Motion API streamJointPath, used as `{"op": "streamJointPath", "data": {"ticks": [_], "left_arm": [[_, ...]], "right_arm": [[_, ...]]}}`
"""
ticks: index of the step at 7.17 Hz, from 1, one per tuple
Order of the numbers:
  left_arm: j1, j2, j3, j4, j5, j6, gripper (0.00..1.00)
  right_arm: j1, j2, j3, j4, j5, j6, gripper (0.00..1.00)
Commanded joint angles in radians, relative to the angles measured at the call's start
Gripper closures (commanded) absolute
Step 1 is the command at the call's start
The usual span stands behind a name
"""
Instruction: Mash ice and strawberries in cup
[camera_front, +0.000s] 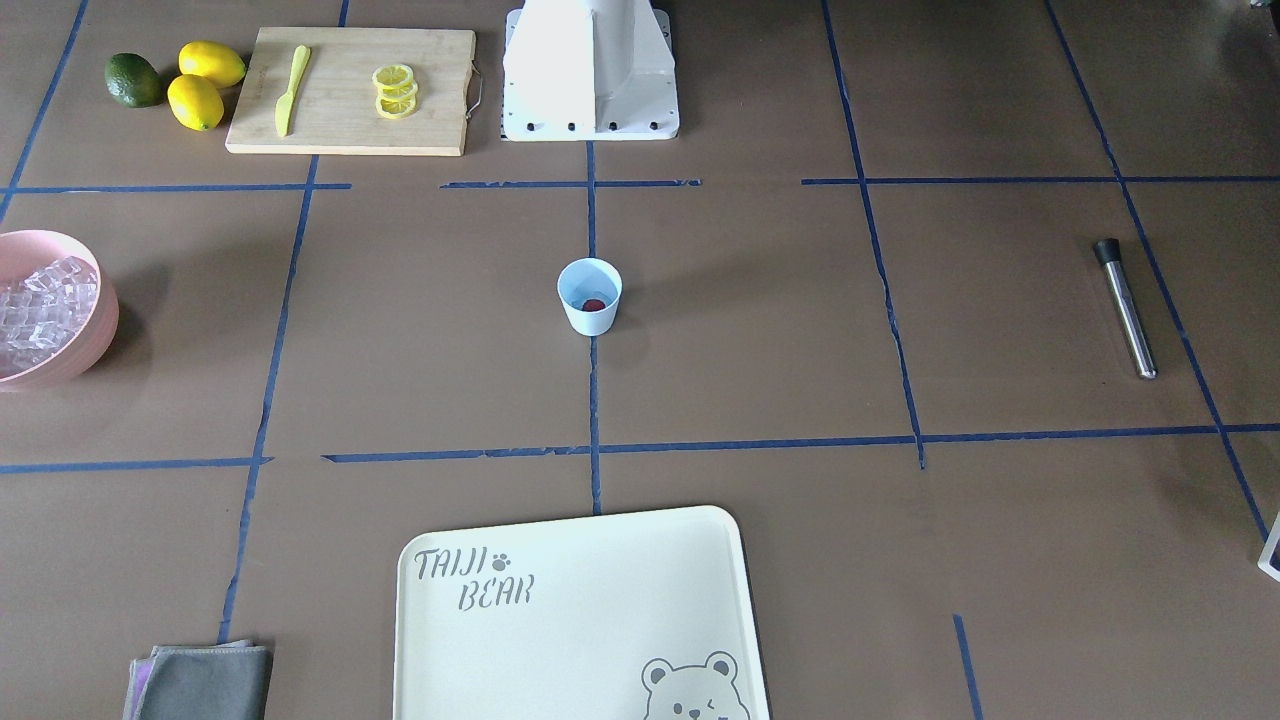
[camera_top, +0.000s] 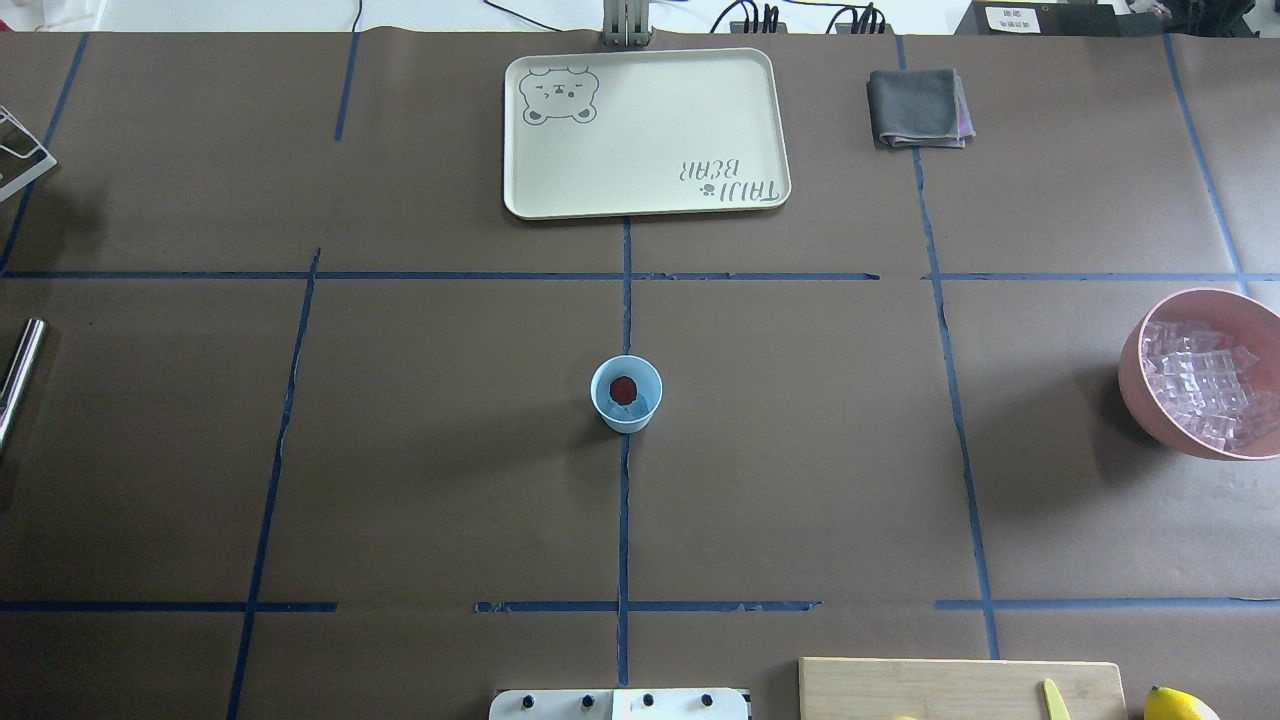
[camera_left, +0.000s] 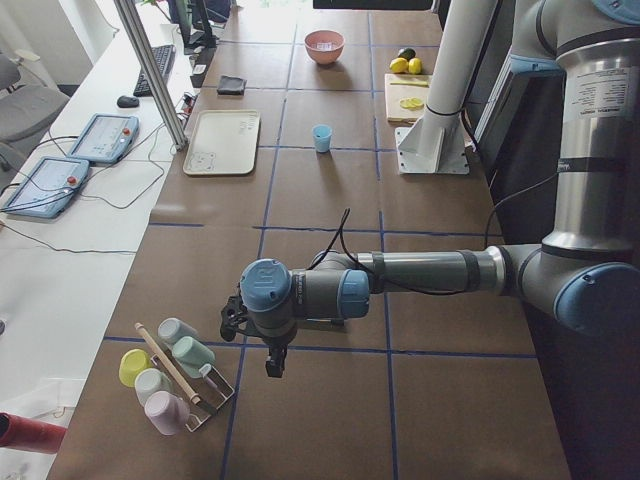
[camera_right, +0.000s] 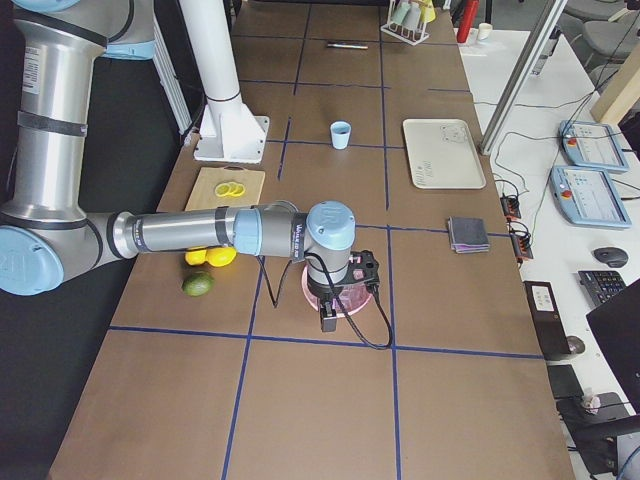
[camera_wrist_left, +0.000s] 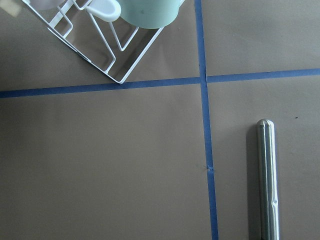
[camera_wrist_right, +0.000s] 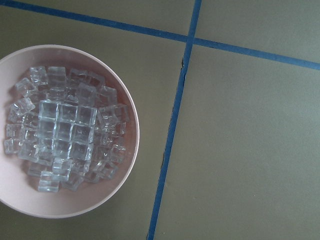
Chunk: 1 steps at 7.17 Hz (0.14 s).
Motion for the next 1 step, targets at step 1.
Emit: {"op": "streamJointPath", "data": {"ticks": [1], "left_arm": [[0.000, 0.006, -0.001, -0.002, 0.000, 0.000, 0.00]], "right_arm": [[0.000, 0.001, 0.000, 0.000, 0.001, 0.000, 0.00]]}}
